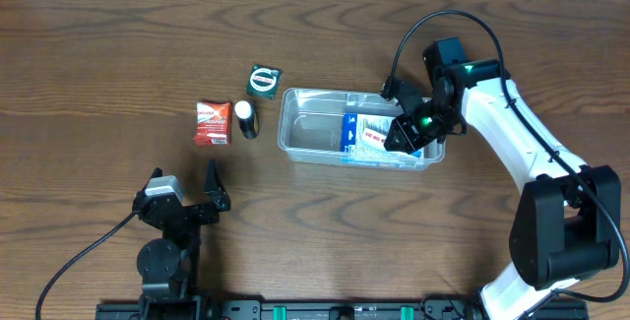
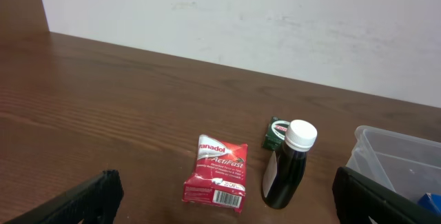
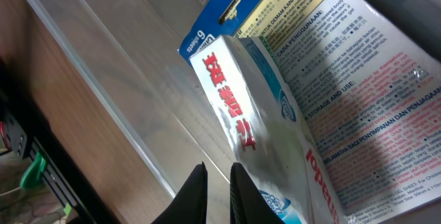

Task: Pack container
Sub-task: 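Lower the white box beside the blue box and open the gripper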

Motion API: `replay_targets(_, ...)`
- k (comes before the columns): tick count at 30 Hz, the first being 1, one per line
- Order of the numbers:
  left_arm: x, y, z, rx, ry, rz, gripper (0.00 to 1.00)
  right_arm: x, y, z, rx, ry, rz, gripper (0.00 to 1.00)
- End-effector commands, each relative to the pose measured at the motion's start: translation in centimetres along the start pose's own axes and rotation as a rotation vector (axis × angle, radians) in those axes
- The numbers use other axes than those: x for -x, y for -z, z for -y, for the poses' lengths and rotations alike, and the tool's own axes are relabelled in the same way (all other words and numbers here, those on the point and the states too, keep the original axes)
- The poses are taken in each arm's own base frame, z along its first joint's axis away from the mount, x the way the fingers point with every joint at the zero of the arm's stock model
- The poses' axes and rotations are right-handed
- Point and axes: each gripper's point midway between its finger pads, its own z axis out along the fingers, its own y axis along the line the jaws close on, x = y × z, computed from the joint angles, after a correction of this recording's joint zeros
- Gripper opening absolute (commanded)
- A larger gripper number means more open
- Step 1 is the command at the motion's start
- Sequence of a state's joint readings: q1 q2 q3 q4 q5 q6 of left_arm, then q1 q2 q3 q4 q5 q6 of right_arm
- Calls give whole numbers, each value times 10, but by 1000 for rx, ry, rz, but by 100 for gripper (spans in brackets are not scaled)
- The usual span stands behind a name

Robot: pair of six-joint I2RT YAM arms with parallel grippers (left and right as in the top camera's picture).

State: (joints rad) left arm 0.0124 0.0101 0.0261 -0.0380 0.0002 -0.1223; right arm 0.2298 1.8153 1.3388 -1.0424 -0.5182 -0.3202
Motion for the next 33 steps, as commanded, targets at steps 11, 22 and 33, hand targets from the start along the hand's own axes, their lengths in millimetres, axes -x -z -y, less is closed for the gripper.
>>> replay_targets(11, -17, -1, -6, 24, -16, -49, 98, -8, -12, 7, -23, -18, -34, 10)
replay_targets(22, -17, -1, -6, 24, -16, -49, 98, -1, -7, 40, -198, -15, -21, 9)
replay_targets(33, -17, -1, -6, 24, -16, -49, 98, 20, 3, 71, -349, 52, 49, 8)
